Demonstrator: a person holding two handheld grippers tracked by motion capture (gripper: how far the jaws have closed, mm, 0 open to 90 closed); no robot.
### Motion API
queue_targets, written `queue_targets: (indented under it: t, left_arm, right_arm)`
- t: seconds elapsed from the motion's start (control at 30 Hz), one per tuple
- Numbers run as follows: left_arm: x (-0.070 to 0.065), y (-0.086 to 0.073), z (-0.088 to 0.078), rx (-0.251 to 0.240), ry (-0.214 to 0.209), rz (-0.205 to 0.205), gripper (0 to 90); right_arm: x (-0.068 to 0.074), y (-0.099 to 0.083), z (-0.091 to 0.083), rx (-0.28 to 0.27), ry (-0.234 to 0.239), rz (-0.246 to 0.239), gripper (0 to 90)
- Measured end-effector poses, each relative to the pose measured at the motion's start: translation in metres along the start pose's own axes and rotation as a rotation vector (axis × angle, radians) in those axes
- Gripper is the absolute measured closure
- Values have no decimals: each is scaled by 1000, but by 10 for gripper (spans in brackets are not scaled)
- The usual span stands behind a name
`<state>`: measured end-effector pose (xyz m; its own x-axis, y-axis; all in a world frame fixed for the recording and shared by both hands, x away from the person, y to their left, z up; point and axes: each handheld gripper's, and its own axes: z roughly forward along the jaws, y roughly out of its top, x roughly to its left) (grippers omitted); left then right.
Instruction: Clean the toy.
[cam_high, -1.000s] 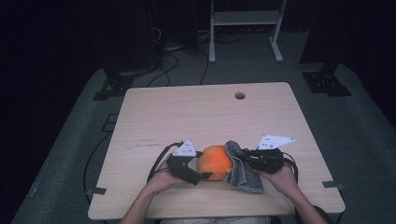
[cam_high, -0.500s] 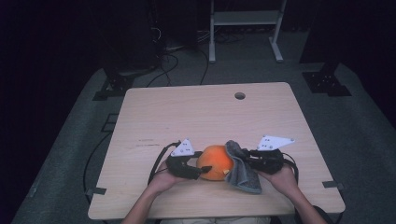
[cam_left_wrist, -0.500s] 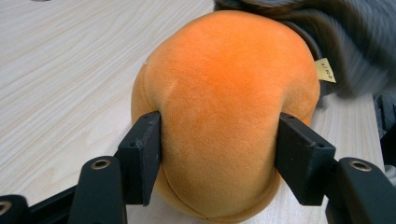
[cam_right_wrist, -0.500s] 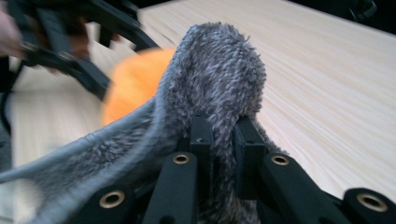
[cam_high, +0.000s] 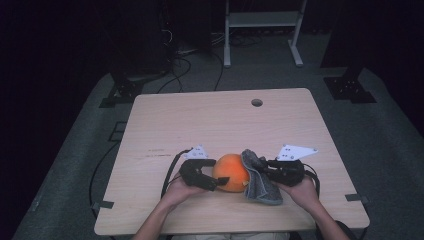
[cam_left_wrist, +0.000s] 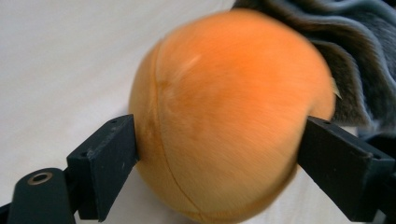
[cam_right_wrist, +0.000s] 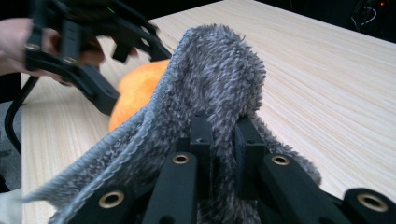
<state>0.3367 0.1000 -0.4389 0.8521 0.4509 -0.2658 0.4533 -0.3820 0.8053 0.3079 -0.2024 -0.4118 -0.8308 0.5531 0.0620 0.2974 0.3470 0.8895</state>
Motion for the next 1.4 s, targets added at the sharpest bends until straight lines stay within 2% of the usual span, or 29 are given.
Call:
queue_targets:
  t: [0.03, 0.1, 0.17, 0.2, 0.23, 0.3, 0.4, 0.47, 0.5, 0.53, 0.57, 0.63, 0.7, 0.77, 0.8, 0.83, 0.87, 0.9, 0.97, 1.0, 1.03, 1.1, 1.17, 1.23, 1.3, 1.33, 1.4]
  left_arm:
    - [-2, 0, 0, -13, 16, 26, 202]
    - [-11, 5, -4, -46, 67, 110, 312]
    - [-23, 10, -9, -85, 120, 203, 346]
    - [-27, 12, -13, -101, 140, 230, 351]
    - [-28, 13, -16, -116, 149, 242, 353]
    - [-28, 13, -18, -98, 163, 260, 347]
    - [-22, 7, -13, -71, 166, 225, 243]
    - [-17, 5, -10, -58, 152, 154, 163]
    - [-15, 5, -10, -61, 157, 134, 164]
    - [-16, 6, -10, -68, 162, 136, 193]
    - [-20, 7, -8, -78, 177, 174, 256]
    - [-29, 11, -4, -80, 197, 232, 294]
    - [-32, 12, -3, -76, 209, 242, 293]
    - [-26, 10, -5, -80, 188, 211, 254]
    - [-22, 8, -7, -88, 164, 180, 212]
    - [-19, 8, -8, -78, 145, 142, 174]
    - [-15, 7, -7, -47, 151, 105, 130]
    - [-14, 6, -5, -33, 147, 88, 118]
    - [-12, 3, 1, -39, 110, 55, 229]
    - [-14, 4, 3, -39, 125, 63, 253]
    - [-16, 5, 4, -50, 159, 82, 302]
    - [-17, 6, -1, -102, 200, 101, 392]
    - [-13, 7, -8, -128, 186, 86, 399]
    - [-8, 6, -9, -128, 161, 53, 354]
    - [-6, 6, -4, -119, 156, 25, 246]
    - [-6, 6, -2, -113, 163, 18, 202]
    - [-8, 6, 1, -115, 170, 27, 194]
  right_arm:
    - [5, 2, 2, -1, 5, -10, 801]
    - [14, 7, 3, -32, 41, -32, 800]
    - [23, 14, 4, -59, 62, -67, 800]
    - [24, 16, 4, -63, 47, -83, 800]
    - [23, 16, 4, -64, 27, -80, 801]
    - [13, 12, 4, -51, -12, -60, 800]
    - [3, 3, 7, 0, -42, -15, 801]
    - [4, 1, 10, 18, -46, -32, 801]
    - [7, 3, 10, 12, -41, -33, 801]
    - [10, 5, 10, 0, -31, -37, 801]
    - [14, 8, 11, -22, -7, -46, 800]
    - [26, 16, 15, -60, 36, -78, 800]
    - [31, 20, 20, -44, 10, -114, 801]
    - [22, 15, 18, -35, -10, -90, 802]
    - [17, 12, 16, -22, -33, -81, 802]
    - [11, 8, 14, -12, -52, -65, 802]
    - [6, 5, 12, -8, -65, -40, 802]
    - [3, 3, 9, -3, -88, -32, 802]
    - [1, 2, 8, -3, -93, -18, 802]
    - [3, 3, 8, -7, -86, -16, 802]
    - [7, 4, 9, -11, -82, -27, 802]
    - [15, 7, 13, -22, -52, -55, 802]
    - [20, 9, 16, -26, -34, -65, 802]
    - [18, 10, 19, -27, -36, -59, 802]
    - [16, 11, 21, -22, -34, -40, 803]
    - [17, 11, 21, -22, -30, -42, 802]
    - [21, 11, 22, -28, -3, -43, 802]
